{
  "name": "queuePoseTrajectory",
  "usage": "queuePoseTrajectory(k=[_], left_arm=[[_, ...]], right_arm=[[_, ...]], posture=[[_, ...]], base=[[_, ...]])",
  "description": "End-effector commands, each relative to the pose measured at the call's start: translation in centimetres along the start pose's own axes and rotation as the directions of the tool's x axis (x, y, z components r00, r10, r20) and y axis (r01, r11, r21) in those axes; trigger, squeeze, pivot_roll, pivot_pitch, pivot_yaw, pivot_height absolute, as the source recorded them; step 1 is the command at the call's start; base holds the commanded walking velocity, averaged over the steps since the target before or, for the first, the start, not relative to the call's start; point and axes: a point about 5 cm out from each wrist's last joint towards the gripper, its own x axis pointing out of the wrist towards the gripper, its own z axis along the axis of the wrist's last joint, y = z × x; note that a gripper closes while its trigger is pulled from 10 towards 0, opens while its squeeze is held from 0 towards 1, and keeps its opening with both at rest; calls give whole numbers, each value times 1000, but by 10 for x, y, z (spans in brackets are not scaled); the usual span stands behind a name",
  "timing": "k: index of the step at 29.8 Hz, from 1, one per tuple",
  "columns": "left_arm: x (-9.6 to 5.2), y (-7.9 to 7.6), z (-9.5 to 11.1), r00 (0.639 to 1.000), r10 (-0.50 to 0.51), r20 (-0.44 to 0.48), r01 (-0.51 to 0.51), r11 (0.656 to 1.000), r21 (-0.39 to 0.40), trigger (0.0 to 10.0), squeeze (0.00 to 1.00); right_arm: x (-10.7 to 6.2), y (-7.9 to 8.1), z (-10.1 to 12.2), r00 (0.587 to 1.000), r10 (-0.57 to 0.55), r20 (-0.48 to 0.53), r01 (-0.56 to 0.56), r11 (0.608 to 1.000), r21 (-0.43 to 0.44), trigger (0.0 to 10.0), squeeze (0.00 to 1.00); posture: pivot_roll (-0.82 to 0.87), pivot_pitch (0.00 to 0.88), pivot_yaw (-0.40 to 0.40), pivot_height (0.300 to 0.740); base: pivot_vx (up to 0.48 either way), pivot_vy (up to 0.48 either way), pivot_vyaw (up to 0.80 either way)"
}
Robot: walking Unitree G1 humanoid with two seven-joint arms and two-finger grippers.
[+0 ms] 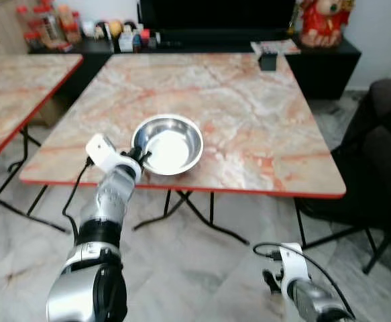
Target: Setting the table
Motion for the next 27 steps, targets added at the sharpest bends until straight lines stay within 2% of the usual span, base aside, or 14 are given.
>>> queuePoseTrajectory(k=[1,6,11,20,27], left_arm=[[0,-6,9,999,-30,31,30,1000,9,10000,0],[0,-6,9,999,-30,30,30,999,12,10000,0],[0,-6,9,999,-31,29,30,999,14,10000,0],[0,-8,8,999,-39,28,38,999,20,10000,0],[-2,-8,9,999,-32,28,30,999,43,10000,0]], right_arm=[[0,1,2,1000,-4,11,3,1000,19,10000,0],[0,1,2,1000,1,8,-1,1000,18,10000,0],[0,2,2,1000,8,4,-8,1000,22,10000,0],[0,2,2,1000,5,4,-5,1000,18,10000,0],[0,1,1,1000,11,-4,-11,1000,9,10000,0]], posture=[[-33,24,36,740],[-34,24,37,740],[-34,22,40,740],[-34,22,40,740],[-31,33,36,740]], base=[[255,0,0],[257,0,0],[260,0,-622],[257,0,0],[0,0,0]])
